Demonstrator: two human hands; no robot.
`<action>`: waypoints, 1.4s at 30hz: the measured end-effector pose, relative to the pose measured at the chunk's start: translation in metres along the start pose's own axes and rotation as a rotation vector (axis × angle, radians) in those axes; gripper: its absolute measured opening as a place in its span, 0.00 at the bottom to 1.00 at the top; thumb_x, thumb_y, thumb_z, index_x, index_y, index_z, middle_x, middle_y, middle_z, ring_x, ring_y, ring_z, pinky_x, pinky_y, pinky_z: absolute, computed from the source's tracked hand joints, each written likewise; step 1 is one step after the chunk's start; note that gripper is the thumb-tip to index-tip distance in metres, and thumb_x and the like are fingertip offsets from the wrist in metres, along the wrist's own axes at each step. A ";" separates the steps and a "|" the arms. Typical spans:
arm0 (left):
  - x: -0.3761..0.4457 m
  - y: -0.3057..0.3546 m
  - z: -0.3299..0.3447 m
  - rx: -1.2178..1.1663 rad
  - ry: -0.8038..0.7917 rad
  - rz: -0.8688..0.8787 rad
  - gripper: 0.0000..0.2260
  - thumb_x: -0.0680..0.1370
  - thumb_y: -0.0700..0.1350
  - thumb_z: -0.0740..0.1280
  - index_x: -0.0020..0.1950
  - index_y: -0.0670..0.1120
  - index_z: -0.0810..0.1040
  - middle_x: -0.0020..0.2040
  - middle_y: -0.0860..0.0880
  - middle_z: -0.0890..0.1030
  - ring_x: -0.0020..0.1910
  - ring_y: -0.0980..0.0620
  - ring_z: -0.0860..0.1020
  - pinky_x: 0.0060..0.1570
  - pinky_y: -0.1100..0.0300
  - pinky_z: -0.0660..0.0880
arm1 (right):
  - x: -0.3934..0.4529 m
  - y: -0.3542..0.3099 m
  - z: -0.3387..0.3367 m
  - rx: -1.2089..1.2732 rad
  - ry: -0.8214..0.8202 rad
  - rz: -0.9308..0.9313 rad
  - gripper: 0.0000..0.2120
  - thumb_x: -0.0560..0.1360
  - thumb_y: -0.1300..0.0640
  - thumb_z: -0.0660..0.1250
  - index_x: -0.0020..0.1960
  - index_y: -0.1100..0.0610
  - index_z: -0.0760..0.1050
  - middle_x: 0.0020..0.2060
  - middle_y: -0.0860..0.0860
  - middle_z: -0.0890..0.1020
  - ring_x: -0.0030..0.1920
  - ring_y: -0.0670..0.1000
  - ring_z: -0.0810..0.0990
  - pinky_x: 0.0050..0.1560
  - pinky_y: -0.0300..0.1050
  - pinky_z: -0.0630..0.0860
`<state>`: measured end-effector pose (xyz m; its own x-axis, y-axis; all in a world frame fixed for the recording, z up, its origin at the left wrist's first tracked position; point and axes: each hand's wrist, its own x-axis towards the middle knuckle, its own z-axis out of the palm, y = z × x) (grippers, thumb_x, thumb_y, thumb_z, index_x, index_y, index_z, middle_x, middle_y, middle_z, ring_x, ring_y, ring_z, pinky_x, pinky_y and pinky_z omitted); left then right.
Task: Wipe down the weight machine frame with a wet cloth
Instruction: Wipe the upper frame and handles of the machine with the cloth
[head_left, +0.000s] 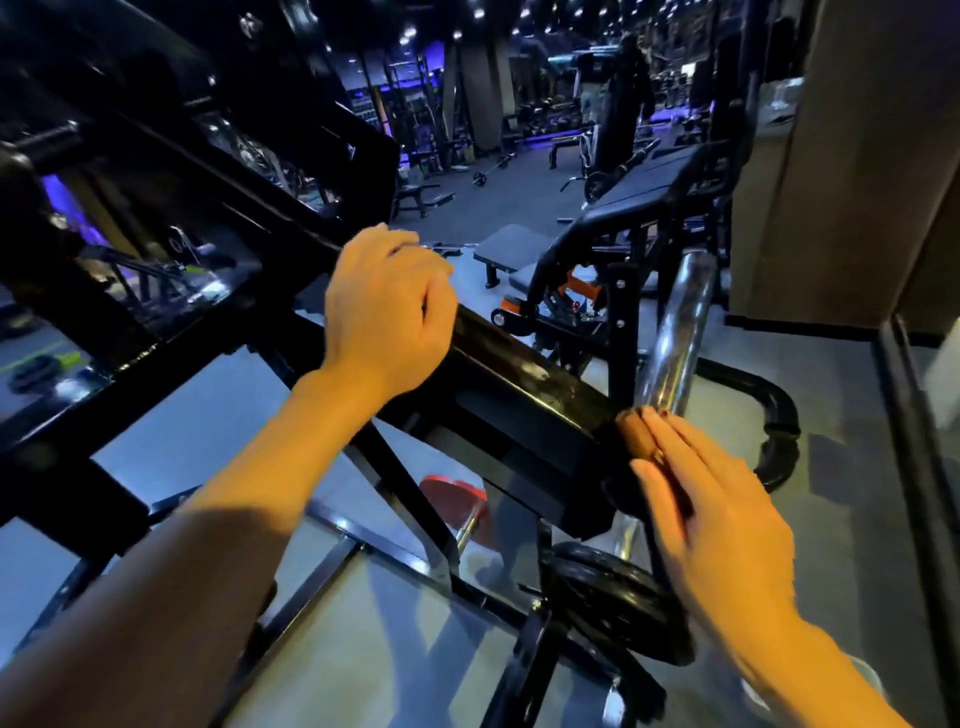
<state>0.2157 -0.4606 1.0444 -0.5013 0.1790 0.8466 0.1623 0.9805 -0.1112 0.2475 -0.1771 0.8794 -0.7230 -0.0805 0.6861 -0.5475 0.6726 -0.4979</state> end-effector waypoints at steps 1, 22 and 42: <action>0.004 -0.011 -0.003 0.020 -0.004 0.014 0.19 0.84 0.45 0.56 0.47 0.41 0.85 0.48 0.44 0.84 0.56 0.42 0.77 0.75 0.65 0.55 | -0.003 0.000 0.002 -0.006 0.017 0.038 0.21 0.84 0.44 0.63 0.75 0.51 0.74 0.69 0.50 0.79 0.56 0.58 0.82 0.48 0.55 0.83; 0.021 -0.030 0.019 0.063 -0.073 0.076 0.25 0.83 0.49 0.50 0.24 0.49 0.60 0.22 0.53 0.58 0.24 0.50 0.56 0.50 0.51 0.73 | 0.056 -0.116 0.051 0.088 0.094 0.146 0.20 0.86 0.42 0.57 0.74 0.47 0.75 0.68 0.46 0.77 0.62 0.48 0.79 0.53 0.39 0.77; 0.019 -0.027 0.013 -0.038 -0.091 -0.003 0.15 0.83 0.49 0.52 0.47 0.47 0.76 0.25 0.51 0.69 0.28 0.45 0.70 0.44 0.59 0.62 | 0.069 -0.108 0.045 -0.002 0.010 -0.073 0.20 0.84 0.45 0.63 0.75 0.49 0.74 0.66 0.47 0.79 0.58 0.49 0.82 0.49 0.43 0.83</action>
<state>0.1903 -0.4830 1.0567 -0.5764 0.1848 0.7960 0.1919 0.9775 -0.0880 0.2380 -0.2882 0.9567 -0.6770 -0.1214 0.7259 -0.5974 0.6667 -0.4457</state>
